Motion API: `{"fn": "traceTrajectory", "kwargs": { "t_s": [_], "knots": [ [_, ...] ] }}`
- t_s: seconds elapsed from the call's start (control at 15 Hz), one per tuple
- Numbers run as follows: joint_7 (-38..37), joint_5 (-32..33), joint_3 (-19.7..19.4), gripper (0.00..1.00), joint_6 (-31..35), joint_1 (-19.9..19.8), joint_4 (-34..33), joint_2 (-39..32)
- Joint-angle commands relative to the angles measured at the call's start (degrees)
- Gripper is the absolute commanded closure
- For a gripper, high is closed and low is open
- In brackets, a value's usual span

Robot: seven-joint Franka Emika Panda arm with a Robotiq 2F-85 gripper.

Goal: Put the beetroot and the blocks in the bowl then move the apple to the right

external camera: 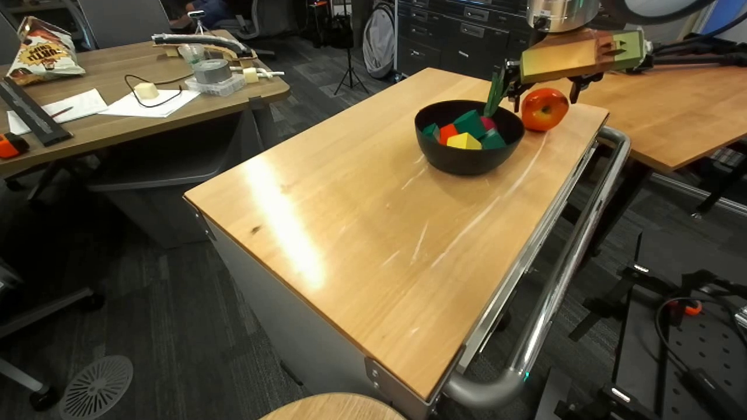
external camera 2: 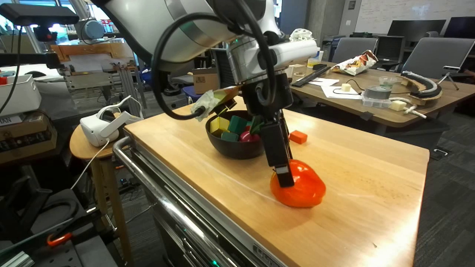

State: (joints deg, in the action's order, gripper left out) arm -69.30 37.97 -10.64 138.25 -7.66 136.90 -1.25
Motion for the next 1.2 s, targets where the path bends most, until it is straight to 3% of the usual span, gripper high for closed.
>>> {"fn": "traceTrajectory", "kwargs": {
  "t_s": [0.0, 0.33, 0.47, 0.8, 0.87, 1.13],
  "knots": [
    [-1.08, 1.44, 0.84, 0.00, 0.17, -0.02, 0.59, 2.02],
    [8.84, -2.60, 0.60, 0.00, 4.81, -0.94, 2.70, 9.10],
    [14.75, -1.68, 1.31, 0.00, 0.60, -0.95, 2.23, 14.47],
    [33.80, -6.44, 4.42, 0.00, -8.50, 0.10, -2.42, 24.74],
    [28.01, -4.90, 4.86, 0.00, -4.58, -2.67, -1.01, 20.42],
    [28.89, -5.59, 6.06, 0.00, -5.70, -3.38, -0.65, 21.36]
  ]
}}
